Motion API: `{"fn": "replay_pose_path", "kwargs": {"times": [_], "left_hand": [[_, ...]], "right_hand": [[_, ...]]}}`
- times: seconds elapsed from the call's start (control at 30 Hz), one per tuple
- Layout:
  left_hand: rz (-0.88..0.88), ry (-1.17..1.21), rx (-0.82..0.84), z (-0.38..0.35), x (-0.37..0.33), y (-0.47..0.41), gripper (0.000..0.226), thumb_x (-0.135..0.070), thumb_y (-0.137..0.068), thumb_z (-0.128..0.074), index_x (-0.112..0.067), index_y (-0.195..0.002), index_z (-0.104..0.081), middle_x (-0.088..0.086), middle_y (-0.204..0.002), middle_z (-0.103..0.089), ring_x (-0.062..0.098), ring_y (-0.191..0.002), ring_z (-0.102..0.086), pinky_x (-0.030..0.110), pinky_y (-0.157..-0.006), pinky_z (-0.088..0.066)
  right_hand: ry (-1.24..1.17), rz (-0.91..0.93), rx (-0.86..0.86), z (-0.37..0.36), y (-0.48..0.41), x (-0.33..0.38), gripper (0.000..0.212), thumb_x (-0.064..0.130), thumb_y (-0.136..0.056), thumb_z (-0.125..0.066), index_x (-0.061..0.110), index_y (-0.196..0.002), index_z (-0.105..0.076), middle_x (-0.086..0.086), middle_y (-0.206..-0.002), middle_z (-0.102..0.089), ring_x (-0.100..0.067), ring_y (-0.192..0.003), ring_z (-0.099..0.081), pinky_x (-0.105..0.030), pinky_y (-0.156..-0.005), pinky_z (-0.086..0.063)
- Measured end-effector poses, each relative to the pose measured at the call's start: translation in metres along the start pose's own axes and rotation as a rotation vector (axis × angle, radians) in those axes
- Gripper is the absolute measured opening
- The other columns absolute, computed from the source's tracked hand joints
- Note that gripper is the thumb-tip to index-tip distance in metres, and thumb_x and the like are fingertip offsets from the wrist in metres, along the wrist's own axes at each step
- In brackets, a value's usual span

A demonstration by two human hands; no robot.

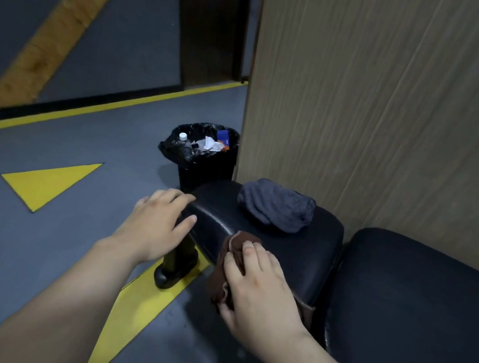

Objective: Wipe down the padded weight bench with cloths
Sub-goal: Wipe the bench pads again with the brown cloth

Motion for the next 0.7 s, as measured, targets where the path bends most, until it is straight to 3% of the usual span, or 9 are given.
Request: {"fn": "replay_pose_path", "kwargs": {"times": [0.1,0.27,0.53,0.7], "left_hand": [[0.009,-0.011,0.091,-0.015,0.007,0.002,0.051,-0.046,-0.101,-0.039,-0.028,-0.149,-0.038,-0.005,-0.147,-0.043,0.021,-0.138,-0.034,0.047,-0.112,-0.030],[0.082,-0.075,0.145,-0.029,0.024,-0.002,0.055,-0.046,-0.099,-0.042,-0.029,-0.151,-0.032,-0.003,-0.149,-0.040,0.023,-0.140,-0.032,0.054,-0.115,-0.025],[0.236,-0.104,0.130,-0.038,0.068,-0.001,0.051,-0.038,-0.096,-0.047,-0.026,-0.145,-0.038,0.000,-0.144,-0.046,0.025,-0.135,-0.038,0.047,-0.110,-0.033],[0.266,-0.102,0.100,-0.036,0.079,-0.009,0.055,-0.034,-0.096,-0.047,-0.025,-0.149,-0.035,0.000,-0.147,-0.044,0.024,-0.137,-0.036,0.047,-0.111,-0.033]], "right_hand": [[-0.030,-0.008,-0.001,0.000,-0.025,0.008,0.066,0.046,-0.067,-0.073,0.010,-0.120,-0.063,-0.023,-0.123,-0.060,-0.041,-0.116,-0.057,-0.050,-0.101,-0.048],[-0.064,-0.002,0.053,-0.004,-0.067,0.012,0.061,0.044,-0.084,-0.058,0.014,-0.135,-0.045,-0.018,-0.138,-0.043,-0.036,-0.130,-0.037,-0.046,-0.115,-0.028],[0.099,-0.043,0.094,-0.031,-0.139,0.037,0.079,0.047,-0.088,-0.058,0.005,-0.147,-0.026,-0.028,-0.143,-0.033,-0.045,-0.133,-0.031,-0.055,-0.113,-0.026],[0.072,-0.107,0.123,-0.043,-0.181,0.043,0.073,0.047,-0.094,-0.052,0.004,-0.147,-0.028,-0.029,-0.145,-0.031,-0.046,-0.134,-0.030,-0.057,-0.111,-0.027]]}}
Point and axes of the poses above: each hand's wrist, its own y-axis away from the middle knuckle, its own z-axis out of the back of the hand, x = y × z, the point moved 10 cm from there along -y, towards the middle knuckle
